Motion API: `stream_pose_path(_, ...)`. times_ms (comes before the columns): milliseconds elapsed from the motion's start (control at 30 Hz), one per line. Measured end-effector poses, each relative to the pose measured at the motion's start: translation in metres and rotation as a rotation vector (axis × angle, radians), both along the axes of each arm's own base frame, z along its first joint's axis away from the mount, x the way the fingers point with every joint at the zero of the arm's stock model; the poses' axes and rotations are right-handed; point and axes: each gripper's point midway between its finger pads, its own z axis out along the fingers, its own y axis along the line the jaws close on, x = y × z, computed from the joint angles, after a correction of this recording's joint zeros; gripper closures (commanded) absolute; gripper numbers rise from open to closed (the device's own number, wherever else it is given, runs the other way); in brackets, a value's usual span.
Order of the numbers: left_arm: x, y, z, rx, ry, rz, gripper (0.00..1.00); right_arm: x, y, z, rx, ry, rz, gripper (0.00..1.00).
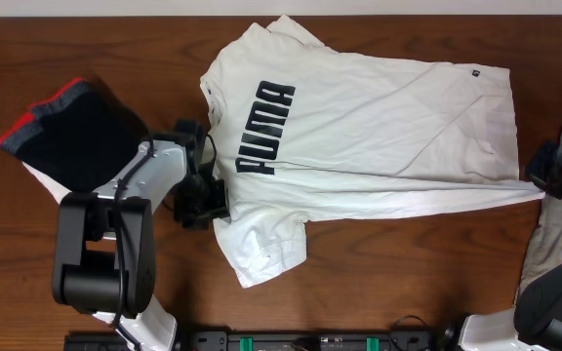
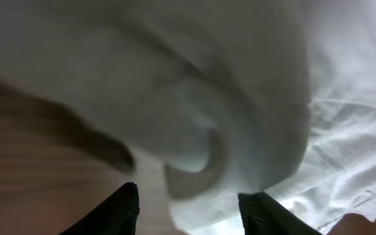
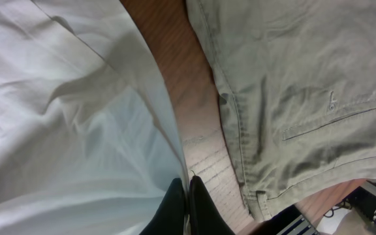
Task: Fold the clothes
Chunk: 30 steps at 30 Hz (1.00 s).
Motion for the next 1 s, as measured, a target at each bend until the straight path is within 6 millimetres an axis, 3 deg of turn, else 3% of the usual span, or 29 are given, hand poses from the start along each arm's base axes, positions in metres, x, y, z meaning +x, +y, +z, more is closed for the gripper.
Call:
stream_pose_path(67,-0.004,-0.005,-0.005,-0.011,0.002,-0.010,0.52,0.000,0.000,0.000,0.000,0.000,0.000,0.99)
stream_pose_path(133,-0.005,-0.009,-0.005,-0.024,-0.002,-0.010,0.63,0.000,0.000,0.000,0.000,0.000,0.000,0.99)
stream_pose_path(200,-0.002,-0.012,-0.006,-0.034,-0.012,-0.002,0.91,0.000,0.000,0.000,0.000,0.000,0.000,0.99)
stream_pose_path(433,-0.006,-0.013,-0.007,-0.042,-0.002,-0.007,0.94,0.000,0.000,0.000,0.001,0.001,0.000,0.99)
stream_pose_path(533,-0.008,-0.011,0.002,-0.046,-0.012,-0.013,0.94,0.000,0.000,0.000,0.001,0.002,0.000,0.99)
stream_pose_path(633,0.006,-0.008,0.030,-0.063,-0.135,0.002,0.94,-0.001,0.000,0.000,0.001,0.002,0.000,0.99)
stream_pose_path(800,0.027,0.009,0.097,-0.089,-0.410,0.068,0.94,-0.002,0.001,-0.001,0.004,0.007,0.000,0.99)
stream_pose_path(900,0.028,0.015,0.124,-0.093,-0.515,0.090,0.94,-0.003,0.002,-0.001,0.006,0.014,0.000,0.99)
stream_pose_path(1000,0.027,0.016,0.139,-0.097,-0.573,0.091,0.94,-0.007,0.003,-0.002,0.014,0.031,0.000,0.99)
